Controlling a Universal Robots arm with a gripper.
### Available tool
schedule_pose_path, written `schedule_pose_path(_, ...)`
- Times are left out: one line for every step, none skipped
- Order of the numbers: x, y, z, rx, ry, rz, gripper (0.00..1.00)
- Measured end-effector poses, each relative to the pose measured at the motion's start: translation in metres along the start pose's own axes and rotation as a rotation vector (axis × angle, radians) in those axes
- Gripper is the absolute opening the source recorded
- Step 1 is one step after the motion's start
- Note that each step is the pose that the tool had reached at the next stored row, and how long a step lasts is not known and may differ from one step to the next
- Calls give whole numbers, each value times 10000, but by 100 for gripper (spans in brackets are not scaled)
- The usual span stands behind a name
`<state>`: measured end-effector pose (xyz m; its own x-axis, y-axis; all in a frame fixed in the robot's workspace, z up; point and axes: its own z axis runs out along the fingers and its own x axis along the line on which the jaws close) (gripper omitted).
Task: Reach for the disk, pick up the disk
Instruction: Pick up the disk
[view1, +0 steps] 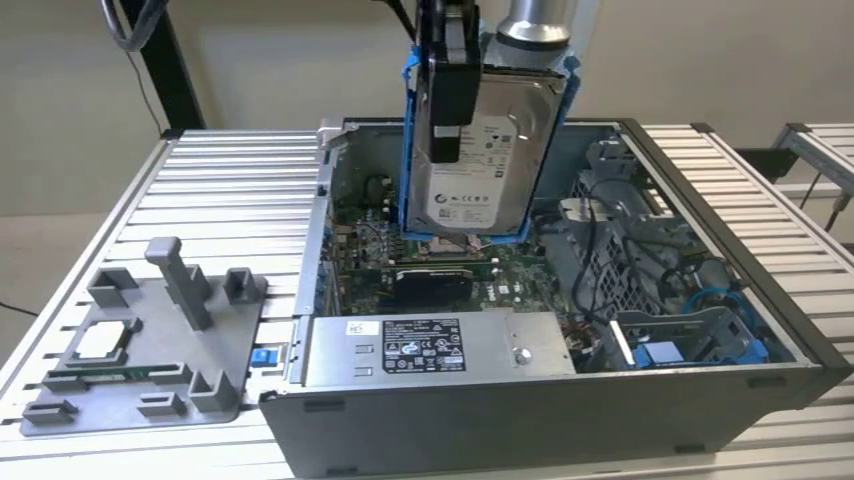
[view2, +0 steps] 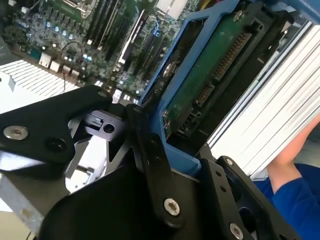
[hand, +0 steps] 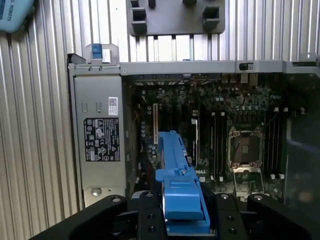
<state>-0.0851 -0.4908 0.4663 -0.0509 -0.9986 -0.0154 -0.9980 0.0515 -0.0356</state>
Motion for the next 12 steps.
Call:
schedule_pose_path(16, -29, 3, 0, -1, 0, 0)
schedule_pose_path(32, -56, 4, 0, -1, -1, 0)
schedule_pose_path(47, -83, 6, 0, -1, -1, 0)
schedule_pose_path(62, -110, 8, 0, 0, -1, 0)
schedule_pose_path(78, -137, 10, 0, 0, 0, 0)
schedule_pose_path(94, -164, 12, 0, 0, 0, 0)
schedule_pose_path(110, -192, 14, 0, 0, -1, 0)
schedule_pose_path(125, -218, 16, 0, 0, -1, 0)
schedule_pose_path(141, -245, 18, 0, -1, -1, 0)
schedule_pose_path(157, -272, 20, 0, -1, 0, 0)
schedule_pose_path(174, -300, 22, 0, 0, 0, 0)
schedule_pose_path(190, -327, 24, 0, -1, -1, 0)
